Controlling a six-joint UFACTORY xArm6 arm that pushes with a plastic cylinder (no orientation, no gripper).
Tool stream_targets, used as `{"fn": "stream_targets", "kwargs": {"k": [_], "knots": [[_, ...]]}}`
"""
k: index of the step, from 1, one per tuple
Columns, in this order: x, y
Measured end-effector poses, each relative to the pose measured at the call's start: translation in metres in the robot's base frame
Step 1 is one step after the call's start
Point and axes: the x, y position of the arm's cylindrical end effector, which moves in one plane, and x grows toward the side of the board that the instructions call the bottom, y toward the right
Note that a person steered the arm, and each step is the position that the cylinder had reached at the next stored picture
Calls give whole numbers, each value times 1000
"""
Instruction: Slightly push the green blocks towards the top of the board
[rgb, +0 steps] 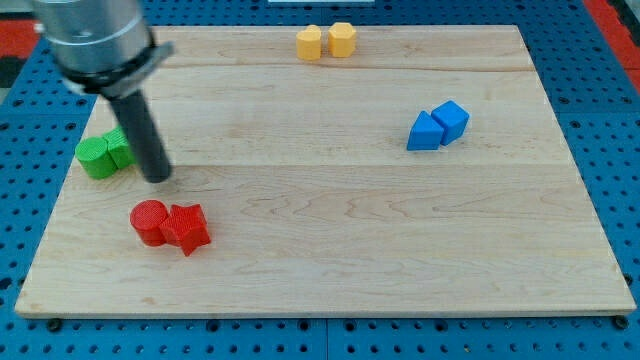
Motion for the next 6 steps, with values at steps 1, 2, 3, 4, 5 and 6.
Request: {"fn": "stream_targets", "kwargs": {"k": [1,2,3,4,5,6], "knots": [[7,-31],[32,-51],[39,-91],[27,-95],[16,-67],[-13,-66]]}}
